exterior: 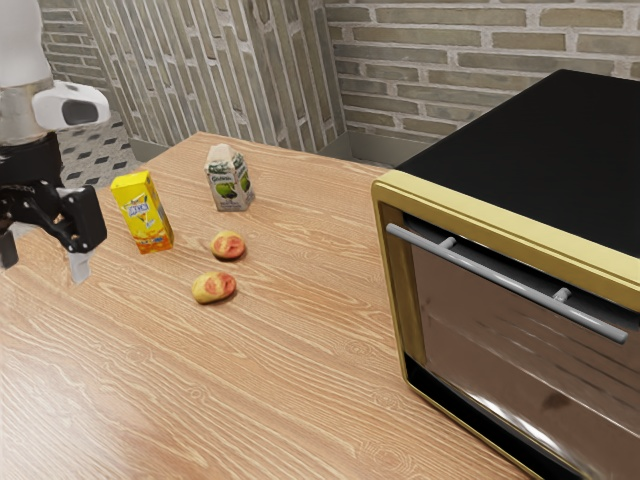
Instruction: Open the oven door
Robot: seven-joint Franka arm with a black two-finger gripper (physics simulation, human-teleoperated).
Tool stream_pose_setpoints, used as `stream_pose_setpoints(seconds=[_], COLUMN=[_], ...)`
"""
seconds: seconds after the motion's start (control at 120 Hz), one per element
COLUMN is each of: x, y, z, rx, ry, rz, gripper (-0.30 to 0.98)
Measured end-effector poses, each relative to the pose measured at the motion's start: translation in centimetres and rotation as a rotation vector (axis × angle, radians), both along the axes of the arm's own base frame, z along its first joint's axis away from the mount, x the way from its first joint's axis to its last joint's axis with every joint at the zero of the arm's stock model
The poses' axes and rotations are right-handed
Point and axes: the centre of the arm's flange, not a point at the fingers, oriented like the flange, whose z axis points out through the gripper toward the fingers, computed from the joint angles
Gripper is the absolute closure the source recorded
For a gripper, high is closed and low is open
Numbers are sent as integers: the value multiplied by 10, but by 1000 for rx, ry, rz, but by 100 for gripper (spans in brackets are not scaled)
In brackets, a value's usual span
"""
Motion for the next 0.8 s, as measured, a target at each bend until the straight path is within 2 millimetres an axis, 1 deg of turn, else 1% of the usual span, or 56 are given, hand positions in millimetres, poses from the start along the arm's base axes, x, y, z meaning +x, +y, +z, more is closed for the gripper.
stream_pose_setpoints(seconds=[0.083, 0.167, 0.283, 0.3, 0.35, 0.383, 0.4, 0.417, 0.442, 0.467, 0.525, 0.55, 0.6, 0.658, 0.7, 0.75, 0.8], x=[4, -4, -11, -14, -31, -39, -41, -40, -34, -27, -17, -16, -27, -35, -44, -57, -65], y=[1, 3, -18, -24, -36, -47, -54, -63, -80, -97, -136, -149, -173, -200, -217, -234, -246], z=[9, 23, 38, 42, 56, 60, 58, 50, 34, 22, 7, 3, -8, -8, -2, 6, 13], rx=[-9, -46, -60, -55, -41, -51, -61, -70, -93, -123, -204, -239, -305, -384, -440, -505, -563], ry=[-90, -167, -226, -237, -278, -303, -312, -317, -323, -338, -395, -421, -475, -536, -579, -620, -645], rz=[61, 105, 140, 146, 191, 206, 205, 200, 185, 174, 157, 154, 148, 146, 134, 109, 89], gripper=[0, 0, 0, 0, 0, 0, 0, 0, 0, 0, 0, 0, 0, 0, 0, 0, 0])
